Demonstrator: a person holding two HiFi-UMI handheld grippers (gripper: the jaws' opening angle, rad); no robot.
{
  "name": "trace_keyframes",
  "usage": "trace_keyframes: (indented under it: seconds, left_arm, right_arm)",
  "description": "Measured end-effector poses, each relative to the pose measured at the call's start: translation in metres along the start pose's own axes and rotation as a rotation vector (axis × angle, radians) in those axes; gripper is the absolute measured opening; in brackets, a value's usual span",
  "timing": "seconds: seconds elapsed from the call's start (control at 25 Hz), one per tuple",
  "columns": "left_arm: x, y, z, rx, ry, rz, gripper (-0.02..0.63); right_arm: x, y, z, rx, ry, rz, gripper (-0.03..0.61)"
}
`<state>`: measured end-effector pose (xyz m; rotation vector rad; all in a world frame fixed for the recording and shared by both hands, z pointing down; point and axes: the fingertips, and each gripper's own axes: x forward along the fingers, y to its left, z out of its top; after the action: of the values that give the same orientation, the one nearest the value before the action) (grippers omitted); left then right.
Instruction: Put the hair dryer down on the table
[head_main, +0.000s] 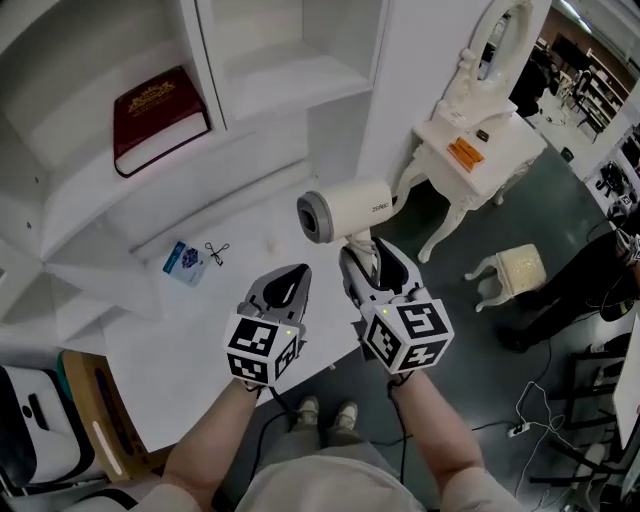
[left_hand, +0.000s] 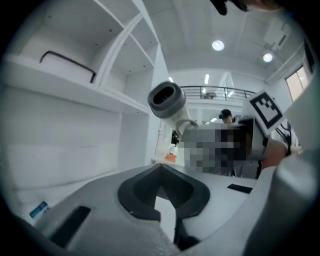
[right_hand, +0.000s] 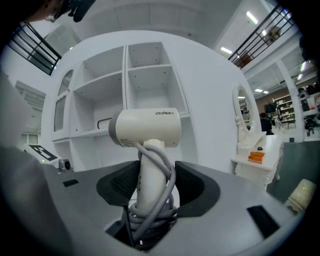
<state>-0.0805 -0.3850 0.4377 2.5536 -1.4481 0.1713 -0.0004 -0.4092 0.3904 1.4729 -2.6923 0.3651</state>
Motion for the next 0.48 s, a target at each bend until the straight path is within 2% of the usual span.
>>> trace_keyframes:
  seconds: [0.12,0.48]
  left_arm:
    - [0.020,0.026,-0.027,-0.087,0.012,0.053,0.014]
    - [0.065,0.067,-0.131,-0.165,0.195,0.081,0.014]
  right_arm:
    - [0.028,-0.019,-0.041,0.012,0.064,-0.003,0.221]
    - [0.086,-0.057,-0.163,0.058,0.256,-0.044,0.221]
